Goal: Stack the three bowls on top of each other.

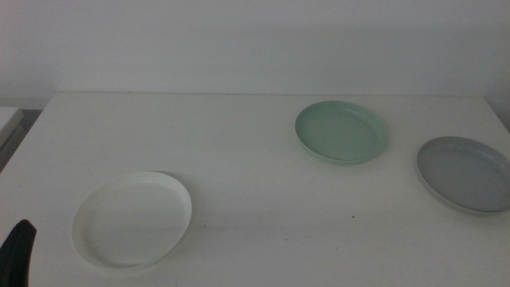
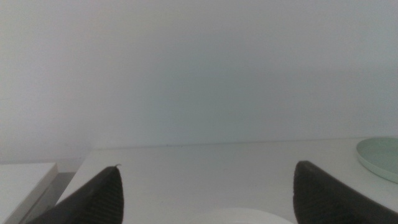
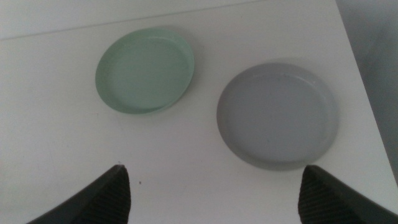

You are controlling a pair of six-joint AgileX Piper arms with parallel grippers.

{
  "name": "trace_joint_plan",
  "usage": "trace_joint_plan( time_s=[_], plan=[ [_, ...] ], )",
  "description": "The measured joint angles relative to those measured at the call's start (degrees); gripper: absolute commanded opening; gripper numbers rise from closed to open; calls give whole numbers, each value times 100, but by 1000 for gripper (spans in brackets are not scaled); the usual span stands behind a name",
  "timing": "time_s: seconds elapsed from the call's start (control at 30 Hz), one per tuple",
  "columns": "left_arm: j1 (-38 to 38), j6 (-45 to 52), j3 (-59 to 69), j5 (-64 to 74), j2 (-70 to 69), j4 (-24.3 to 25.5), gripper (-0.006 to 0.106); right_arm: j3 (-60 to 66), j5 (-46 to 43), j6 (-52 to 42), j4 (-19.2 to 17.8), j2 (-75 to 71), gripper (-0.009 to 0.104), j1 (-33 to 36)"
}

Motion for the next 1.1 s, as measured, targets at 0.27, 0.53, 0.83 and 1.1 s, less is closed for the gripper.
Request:
trace_joint_plan(
  time_s=[0.27, 0.53, 0.83, 1.1],
  plan=[
    [0, 0, 0, 0, 0, 0, 94, 0, -280, 90, 22, 0, 92, 0],
    [0, 0, 0, 0, 0, 0, 94, -176, 92, 261, -170, 435, 92, 0],
    [0, 0, 0, 0, 0, 0, 94, -1120, 503, 174, -485, 2504, 91, -1043],
    [0, 0, 0, 0, 0, 0, 94, -1405, -215, -305, -237, 4409, 85, -1856]
  ],
)
